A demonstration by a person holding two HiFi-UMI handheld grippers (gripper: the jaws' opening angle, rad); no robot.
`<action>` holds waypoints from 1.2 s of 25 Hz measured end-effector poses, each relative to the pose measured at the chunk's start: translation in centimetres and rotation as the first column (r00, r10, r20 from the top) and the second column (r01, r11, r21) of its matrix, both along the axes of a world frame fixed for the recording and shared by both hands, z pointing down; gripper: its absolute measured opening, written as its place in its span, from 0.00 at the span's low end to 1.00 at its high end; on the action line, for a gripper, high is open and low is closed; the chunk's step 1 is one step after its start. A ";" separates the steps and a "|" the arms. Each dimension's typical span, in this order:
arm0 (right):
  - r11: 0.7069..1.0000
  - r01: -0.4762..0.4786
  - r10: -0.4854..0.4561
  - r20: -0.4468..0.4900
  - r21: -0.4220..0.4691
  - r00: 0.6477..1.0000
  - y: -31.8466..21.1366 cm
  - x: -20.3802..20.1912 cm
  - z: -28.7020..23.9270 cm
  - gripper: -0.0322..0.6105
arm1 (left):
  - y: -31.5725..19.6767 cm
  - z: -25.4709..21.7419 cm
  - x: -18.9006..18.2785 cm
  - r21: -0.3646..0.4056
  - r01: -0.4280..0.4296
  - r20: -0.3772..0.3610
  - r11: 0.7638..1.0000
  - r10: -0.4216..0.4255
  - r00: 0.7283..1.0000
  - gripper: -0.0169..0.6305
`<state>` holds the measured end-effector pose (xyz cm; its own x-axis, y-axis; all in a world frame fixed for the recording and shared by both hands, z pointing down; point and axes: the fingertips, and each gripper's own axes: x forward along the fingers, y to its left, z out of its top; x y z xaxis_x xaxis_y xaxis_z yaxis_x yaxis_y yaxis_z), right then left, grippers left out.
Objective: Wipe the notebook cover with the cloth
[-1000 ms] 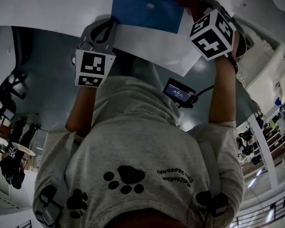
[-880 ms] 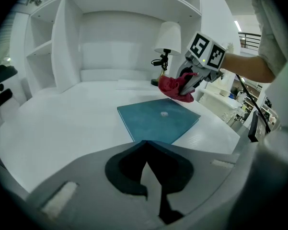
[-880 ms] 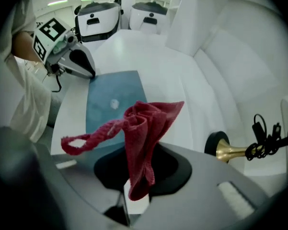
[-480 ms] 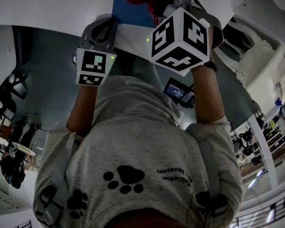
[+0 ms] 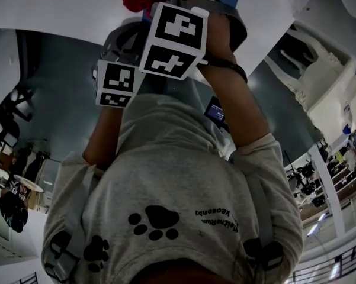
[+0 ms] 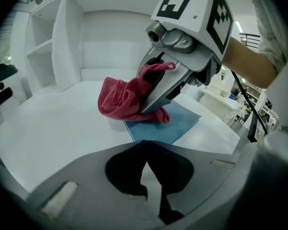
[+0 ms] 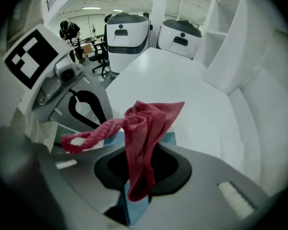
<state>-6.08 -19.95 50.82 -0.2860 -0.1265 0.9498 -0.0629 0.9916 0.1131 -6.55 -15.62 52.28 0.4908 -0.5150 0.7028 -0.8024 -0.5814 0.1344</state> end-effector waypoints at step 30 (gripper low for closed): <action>0.980 -0.186 0.167 -0.224 -0.070 0.960 2.3 15.6 2.2 0.16 | 0.0 0.0 -0.3 0.010 -0.019 0.021 1.000 0.019 1.000 0.04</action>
<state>9.51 -17.61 53.02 -0.0532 -0.0683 0.9962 -0.2216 0.9736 0.0549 -6.81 -15.65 52.32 0.4862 -0.5128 0.7075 -0.7936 -0.5980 0.1120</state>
